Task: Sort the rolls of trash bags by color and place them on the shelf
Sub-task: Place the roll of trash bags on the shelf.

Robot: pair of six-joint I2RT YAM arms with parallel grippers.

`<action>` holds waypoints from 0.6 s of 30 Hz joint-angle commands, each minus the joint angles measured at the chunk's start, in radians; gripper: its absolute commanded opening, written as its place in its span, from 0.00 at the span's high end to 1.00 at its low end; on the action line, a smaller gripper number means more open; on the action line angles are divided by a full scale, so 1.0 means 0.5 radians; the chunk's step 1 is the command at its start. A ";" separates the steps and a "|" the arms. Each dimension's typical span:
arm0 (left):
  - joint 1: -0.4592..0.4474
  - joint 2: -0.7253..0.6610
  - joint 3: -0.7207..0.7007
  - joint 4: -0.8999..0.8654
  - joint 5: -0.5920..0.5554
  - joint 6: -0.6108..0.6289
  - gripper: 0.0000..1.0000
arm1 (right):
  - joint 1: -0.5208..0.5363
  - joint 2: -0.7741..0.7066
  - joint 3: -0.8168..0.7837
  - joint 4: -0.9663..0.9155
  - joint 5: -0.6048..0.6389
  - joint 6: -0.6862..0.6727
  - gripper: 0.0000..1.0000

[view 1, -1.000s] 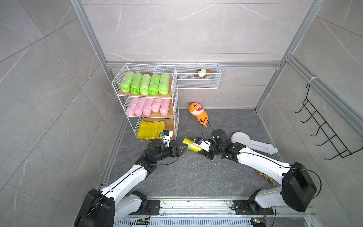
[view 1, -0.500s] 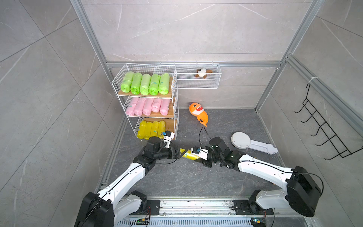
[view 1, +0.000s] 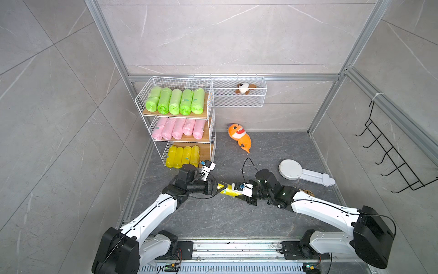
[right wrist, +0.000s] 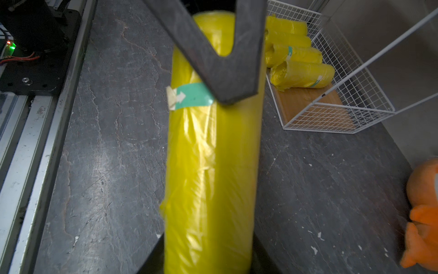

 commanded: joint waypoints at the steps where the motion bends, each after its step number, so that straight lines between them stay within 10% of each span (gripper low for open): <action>1: -0.017 -0.021 0.067 -0.017 0.090 0.076 0.38 | 0.018 -0.049 -0.008 0.123 0.015 -0.031 0.61; 8: -0.030 -0.058 0.053 0.016 0.096 0.056 0.70 | 0.024 -0.028 0.015 0.111 0.166 0.001 0.57; 18: -0.009 -0.297 -0.129 0.238 -0.341 -0.168 1.00 | 0.026 0.013 0.177 -0.202 0.502 0.319 0.12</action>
